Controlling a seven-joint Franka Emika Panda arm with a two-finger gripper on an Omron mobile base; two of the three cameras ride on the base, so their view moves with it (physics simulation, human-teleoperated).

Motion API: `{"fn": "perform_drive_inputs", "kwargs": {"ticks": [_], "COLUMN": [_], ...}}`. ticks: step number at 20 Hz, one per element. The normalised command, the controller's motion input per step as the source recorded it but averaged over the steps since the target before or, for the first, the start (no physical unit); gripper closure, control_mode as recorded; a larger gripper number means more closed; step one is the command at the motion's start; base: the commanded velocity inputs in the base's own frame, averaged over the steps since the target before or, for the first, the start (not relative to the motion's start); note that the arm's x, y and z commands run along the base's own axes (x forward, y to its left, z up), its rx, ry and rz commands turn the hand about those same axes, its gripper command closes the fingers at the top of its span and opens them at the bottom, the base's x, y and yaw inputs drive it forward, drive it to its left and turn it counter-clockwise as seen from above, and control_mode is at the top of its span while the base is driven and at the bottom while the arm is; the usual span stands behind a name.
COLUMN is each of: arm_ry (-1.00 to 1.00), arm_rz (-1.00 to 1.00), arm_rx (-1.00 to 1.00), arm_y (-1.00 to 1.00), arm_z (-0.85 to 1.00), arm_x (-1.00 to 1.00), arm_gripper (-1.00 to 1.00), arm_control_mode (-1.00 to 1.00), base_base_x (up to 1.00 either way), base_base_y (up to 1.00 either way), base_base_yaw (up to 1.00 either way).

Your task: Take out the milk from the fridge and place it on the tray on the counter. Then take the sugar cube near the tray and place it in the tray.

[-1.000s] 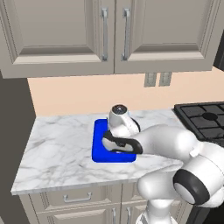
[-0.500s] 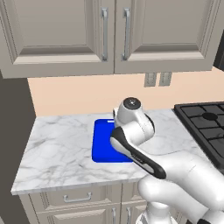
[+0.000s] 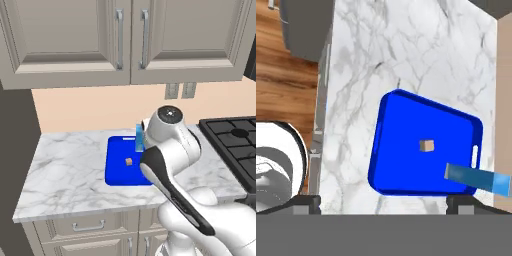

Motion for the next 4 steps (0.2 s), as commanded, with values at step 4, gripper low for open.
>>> {"fn": "perform_drive_inputs", "kwargs": {"ticks": [4], "arm_ry": [-0.01], "arm_rz": [-0.04], "arm_rx": [0.0], "arm_y": [-0.36], "arm_z": [0.62], "arm_x": [-0.89], "arm_gripper": [-1.0], "arm_control_mode": [-1.0], "base_base_x": [0.0], "base_base_y": [0.0], "base_base_yaw": [0.0]}}
